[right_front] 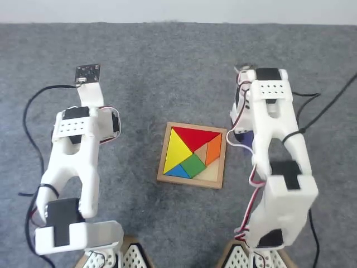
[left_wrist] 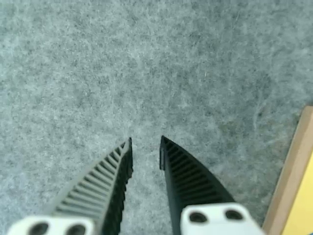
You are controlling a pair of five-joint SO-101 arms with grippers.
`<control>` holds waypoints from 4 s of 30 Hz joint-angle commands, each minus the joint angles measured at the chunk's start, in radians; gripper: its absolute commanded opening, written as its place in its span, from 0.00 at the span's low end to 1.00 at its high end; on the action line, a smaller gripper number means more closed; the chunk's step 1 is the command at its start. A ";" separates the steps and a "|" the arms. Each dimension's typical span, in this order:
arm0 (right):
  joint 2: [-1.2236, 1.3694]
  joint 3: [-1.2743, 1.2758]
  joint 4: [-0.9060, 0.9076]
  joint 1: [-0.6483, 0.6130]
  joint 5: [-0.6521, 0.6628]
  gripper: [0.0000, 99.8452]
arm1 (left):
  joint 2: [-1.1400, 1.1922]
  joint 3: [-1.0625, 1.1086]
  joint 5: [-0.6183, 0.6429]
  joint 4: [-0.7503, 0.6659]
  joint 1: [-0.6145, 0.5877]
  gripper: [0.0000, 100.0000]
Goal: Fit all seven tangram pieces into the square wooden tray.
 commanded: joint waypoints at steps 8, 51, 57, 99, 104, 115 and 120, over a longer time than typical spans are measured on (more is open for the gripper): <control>-0.328 0.282 -0.107 -0.217 -0.204 0.14 | -0.051 -0.015 0.009 -0.017 0.003 0.09; -0.639 0.634 -0.386 -0.077 -0.690 0.29 | -0.049 -0.007 0.009 -0.048 0.005 0.09; -0.782 0.735 -0.489 0.188 -0.144 0.06 | -0.048 0.012 0.008 -0.051 0.017 0.09; -0.636 1.145 -0.769 -0.154 0.058 0.01 | -0.049 0.044 0.008 -0.077 0.077 0.09; -0.636 1.134 -0.771 -0.236 0.057 0.01 | -0.049 0.041 0.008 -0.077 0.078 0.09; -0.650 1.134 -0.777 -0.289 0.057 0.01 | -0.049 0.044 0.008 -0.077 0.078 0.09; -0.794 1.140 -0.722 -0.288 0.057 0.01 | -0.049 0.041 0.008 -0.077 0.078 0.09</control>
